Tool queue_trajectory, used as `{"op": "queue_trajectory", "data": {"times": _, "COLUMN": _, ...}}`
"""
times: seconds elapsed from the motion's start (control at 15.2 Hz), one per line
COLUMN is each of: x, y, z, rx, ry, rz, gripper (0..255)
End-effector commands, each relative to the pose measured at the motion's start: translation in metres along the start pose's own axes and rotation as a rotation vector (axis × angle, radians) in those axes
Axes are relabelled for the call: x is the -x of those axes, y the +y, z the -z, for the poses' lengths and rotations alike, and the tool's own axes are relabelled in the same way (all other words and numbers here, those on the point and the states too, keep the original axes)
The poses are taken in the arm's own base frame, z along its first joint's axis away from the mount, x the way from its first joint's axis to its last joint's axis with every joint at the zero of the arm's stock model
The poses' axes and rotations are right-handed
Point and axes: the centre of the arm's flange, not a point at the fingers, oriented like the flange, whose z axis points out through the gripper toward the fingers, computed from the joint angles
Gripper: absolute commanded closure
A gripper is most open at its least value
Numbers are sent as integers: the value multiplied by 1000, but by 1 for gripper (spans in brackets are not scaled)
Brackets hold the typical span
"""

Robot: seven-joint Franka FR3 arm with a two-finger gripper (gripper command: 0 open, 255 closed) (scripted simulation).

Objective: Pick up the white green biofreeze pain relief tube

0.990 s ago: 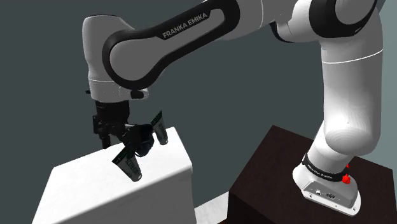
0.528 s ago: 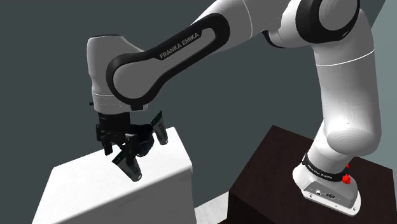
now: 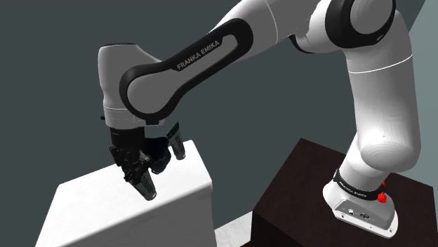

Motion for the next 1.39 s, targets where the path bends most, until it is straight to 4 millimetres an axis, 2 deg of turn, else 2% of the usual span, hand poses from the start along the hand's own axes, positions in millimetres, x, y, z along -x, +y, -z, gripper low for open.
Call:
{"op": "queue_trajectory", "data": {"times": 0.0, "x": 0, "y": 0, "z": 0, "rx": 1, "ry": 0, "rz": 0, "gripper": 255}}
{"op": "queue_trajectory", "data": {"times": 0.2, "x": -1, "y": -1, "z": 0, "rx": 1, "ry": 0, "rz": 0, "gripper": 255}}
{"op": "queue_trajectory", "data": {"times": 1.19, "x": 25, "y": -4, "z": 75, "rx": 1, "ry": 0, "rz": 0, "gripper": 255}}
{"op": "queue_trajectory", "data": {"times": 1.32, "x": 25, "y": -4, "z": 76, "rx": 1, "ry": 0, "rz": 0, "gripper": 255}}
